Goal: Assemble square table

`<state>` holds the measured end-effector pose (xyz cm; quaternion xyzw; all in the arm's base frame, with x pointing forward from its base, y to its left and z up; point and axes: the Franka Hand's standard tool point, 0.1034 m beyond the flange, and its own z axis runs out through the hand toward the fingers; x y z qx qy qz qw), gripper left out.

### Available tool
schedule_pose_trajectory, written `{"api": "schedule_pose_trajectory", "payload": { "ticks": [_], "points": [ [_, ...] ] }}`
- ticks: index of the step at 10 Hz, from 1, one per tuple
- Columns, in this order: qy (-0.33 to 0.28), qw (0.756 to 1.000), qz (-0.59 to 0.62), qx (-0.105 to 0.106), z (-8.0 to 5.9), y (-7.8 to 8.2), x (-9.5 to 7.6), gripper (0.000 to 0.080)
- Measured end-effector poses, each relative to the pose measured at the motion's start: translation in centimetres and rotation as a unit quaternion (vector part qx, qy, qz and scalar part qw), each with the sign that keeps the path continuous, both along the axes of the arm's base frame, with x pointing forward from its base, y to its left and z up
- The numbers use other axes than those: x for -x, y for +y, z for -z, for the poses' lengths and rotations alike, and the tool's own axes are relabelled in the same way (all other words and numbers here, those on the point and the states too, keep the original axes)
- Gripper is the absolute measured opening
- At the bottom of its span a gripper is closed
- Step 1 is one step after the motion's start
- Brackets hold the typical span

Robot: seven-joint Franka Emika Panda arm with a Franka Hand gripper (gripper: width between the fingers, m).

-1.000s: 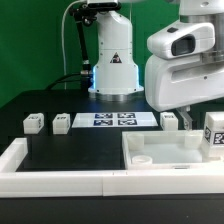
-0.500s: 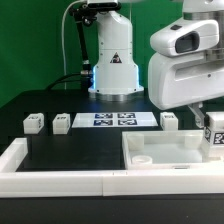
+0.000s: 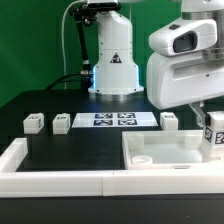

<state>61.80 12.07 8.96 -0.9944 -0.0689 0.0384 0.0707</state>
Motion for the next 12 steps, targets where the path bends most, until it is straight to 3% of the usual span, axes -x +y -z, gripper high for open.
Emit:
{"api": "schedule_pose_trajectory", "payload": {
  "ticks": [4,6,9,11,12],
  "points": [
    [-0.010,0.974,0.228,0.015,0.05,0.23,0.62,0.0298],
    [-0.005,0.942,0.335,0.020,0.07,0.37,0.58,0.0298],
    [0.004,0.908,0.418,0.023,0.05,0.41,0.49,0.0298],
    [0.004,0.908,0.418,0.024,0.08,0.43,0.50,0.0298],
    [0.001,0.917,0.398,0.023,0.11,0.41,0.51,0.0555]
  ]
}}
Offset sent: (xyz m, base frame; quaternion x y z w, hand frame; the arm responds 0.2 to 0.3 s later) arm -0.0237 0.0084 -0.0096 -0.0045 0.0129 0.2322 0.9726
